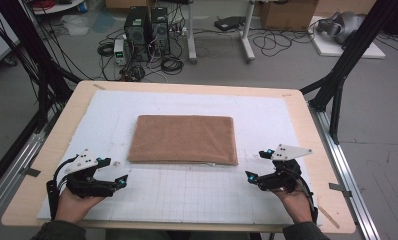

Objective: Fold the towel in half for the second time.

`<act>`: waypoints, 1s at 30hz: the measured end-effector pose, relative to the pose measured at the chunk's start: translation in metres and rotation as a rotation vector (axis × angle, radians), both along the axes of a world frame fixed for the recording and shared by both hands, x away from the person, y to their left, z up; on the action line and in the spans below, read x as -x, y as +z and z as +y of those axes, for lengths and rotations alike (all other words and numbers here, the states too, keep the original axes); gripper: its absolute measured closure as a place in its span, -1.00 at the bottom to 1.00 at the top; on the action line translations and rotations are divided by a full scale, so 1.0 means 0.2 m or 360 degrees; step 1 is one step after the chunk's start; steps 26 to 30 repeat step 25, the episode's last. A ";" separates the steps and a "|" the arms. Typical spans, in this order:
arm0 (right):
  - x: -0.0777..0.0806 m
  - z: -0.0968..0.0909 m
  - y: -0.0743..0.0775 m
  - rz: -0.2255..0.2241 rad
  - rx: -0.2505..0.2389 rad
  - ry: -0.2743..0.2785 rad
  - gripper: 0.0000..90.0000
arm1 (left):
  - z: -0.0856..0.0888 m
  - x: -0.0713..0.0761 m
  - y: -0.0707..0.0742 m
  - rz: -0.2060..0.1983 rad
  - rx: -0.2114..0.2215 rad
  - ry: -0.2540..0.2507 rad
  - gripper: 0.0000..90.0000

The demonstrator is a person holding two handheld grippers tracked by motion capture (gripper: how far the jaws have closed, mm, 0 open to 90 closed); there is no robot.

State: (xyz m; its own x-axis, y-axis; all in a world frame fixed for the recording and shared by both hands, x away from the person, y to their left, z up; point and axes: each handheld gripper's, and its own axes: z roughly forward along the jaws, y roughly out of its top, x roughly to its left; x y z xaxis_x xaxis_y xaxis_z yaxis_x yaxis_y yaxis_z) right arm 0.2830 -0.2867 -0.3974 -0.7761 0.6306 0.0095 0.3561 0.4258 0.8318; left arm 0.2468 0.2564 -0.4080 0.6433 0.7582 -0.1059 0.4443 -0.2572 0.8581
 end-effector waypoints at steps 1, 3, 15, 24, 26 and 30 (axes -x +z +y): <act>0.00 -0.01 0.00 0.0000 -0.0007 0.0000 -0.73 | 0.00 0.01 0.00 -0.0008 -0.0004 0.0004 -0.74; 0.02 -0.02 0.00 0.0006 -0.0009 0.0002 -0.73 | 0.01 0.03 0.00 -0.0010 -0.0014 0.0006 -0.74; 0.07 -0.08 -0.04 0.0026 -0.0041 -0.0024 -0.73 | 0.04 0.05 -0.02 0.0012 0.0011 0.0028 -0.74; 0.08 -0.09 -0.06 0.0032 -0.0048 -0.0032 -0.73 | 0.06 0.07 -0.04 0.0017 0.0012 0.0045 -0.74; 0.08 -0.09 -0.06 0.0029 -0.0043 -0.0030 -0.73 | 0.06 0.07 -0.04 0.0016 0.0011 0.0045 -0.74; 0.08 -0.09 -0.06 0.0029 -0.0043 -0.0030 -0.73 | 0.06 0.07 -0.04 0.0016 0.0011 0.0045 -0.74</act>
